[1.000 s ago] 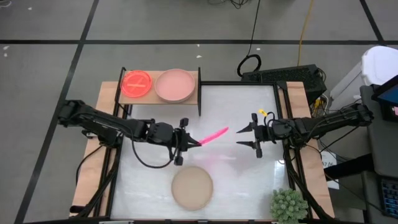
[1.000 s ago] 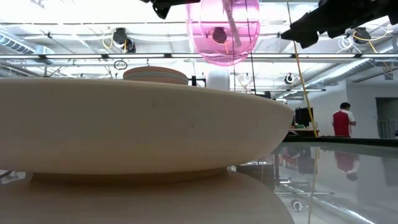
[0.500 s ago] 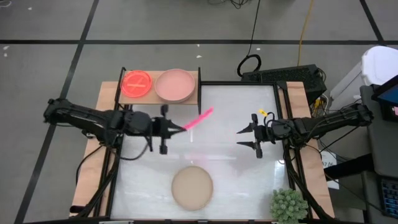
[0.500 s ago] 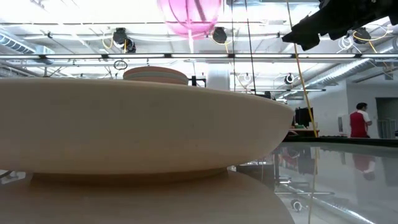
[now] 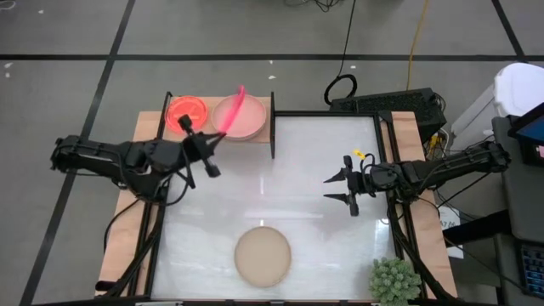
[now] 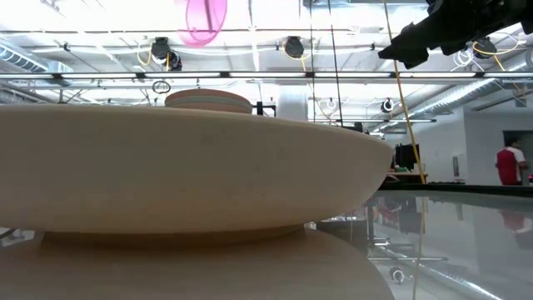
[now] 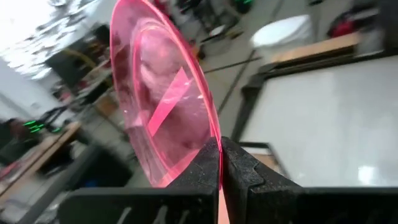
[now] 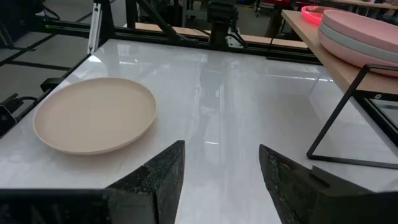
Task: Place and stack plates onto a shelf
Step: Stack the small pink plate on top of the small orange plates on the shelf
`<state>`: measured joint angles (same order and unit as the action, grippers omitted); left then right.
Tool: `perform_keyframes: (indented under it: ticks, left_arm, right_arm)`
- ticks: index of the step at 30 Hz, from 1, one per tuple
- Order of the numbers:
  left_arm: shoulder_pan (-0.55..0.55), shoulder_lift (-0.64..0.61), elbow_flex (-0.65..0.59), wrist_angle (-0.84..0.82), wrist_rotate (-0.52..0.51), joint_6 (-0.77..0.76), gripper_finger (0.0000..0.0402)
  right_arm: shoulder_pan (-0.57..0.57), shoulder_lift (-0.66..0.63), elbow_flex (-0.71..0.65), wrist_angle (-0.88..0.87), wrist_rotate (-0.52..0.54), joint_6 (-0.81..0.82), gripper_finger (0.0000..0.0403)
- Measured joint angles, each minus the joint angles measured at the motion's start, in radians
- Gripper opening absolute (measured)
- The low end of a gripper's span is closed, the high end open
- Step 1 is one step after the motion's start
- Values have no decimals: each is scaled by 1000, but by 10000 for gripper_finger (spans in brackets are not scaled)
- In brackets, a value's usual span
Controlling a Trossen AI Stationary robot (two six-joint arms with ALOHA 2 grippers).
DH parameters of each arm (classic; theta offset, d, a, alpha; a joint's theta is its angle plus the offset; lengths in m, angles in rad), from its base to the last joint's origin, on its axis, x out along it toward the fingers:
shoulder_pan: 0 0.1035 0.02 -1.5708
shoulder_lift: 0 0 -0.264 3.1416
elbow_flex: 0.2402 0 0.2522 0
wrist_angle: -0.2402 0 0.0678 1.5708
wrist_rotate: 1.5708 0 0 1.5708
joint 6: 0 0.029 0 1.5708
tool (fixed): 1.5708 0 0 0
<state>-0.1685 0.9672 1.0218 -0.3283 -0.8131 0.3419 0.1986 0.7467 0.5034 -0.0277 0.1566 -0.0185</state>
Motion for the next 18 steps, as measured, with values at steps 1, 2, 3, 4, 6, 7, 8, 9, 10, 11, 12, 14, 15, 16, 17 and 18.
perform_keyframes:
  ticks: [1,2,3,4,6,7,8,9,10,11,12,14,15,16,17,18]
  left_arm:
    - [11,0,0,-3,-9,5,5]
    - [26,0,0,-14,-11,5,5]
    - [42,0,0,-27,-10,2,5]
    - [57,0,0,-45,-10,-10,5]
    - [91,1,0,-102,-11,-53,5]
    - [112,0,0,-134,-14,-85,5]
    - [134,0,0,-171,-20,-123,5]
    - [157,0,0,-210,-22,-161,5]
    - [183,1,0,-249,-23,-192,5]
    - [207,1,0,-283,-24,-218,5]
    - [233,1,0,-316,-24,-242,5]
    - [282,8,0,-372,-25,-285,5]
    - [305,11,0,-395,-23,-307,5]
    - [327,12,0,-422,-15,-324,5]
    - [350,11,0,-443,-3,-338,5]
    - [371,10,0,-451,11,-348,5]
  right_arm:
    - [0,0,0,0,0,0,190]
    - [0,0,0,0,0,0,190]
    - [0,0,0,0,0,0,190]
    - [0,0,0,0,0,0,190]
    - [0,0,0,0,0,0,190]
    - [0,0,0,0,0,0,190]
    - [0,0,0,0,0,0,190]
    - [0,0,0,0,0,0,190]
    - [0,0,0,0,0,0,190]
    - [0,0,0,0,0,0,190]
    - [0,0,0,0,0,0,190]
    - [0,0,0,0,0,0,190]
    - [0,0,0,0,0,0,190]
    - [0,0,0,0,0,0,190]
    - [0,0,0,0,0,0,190]
    - [0,0,0,0,0,0,190]
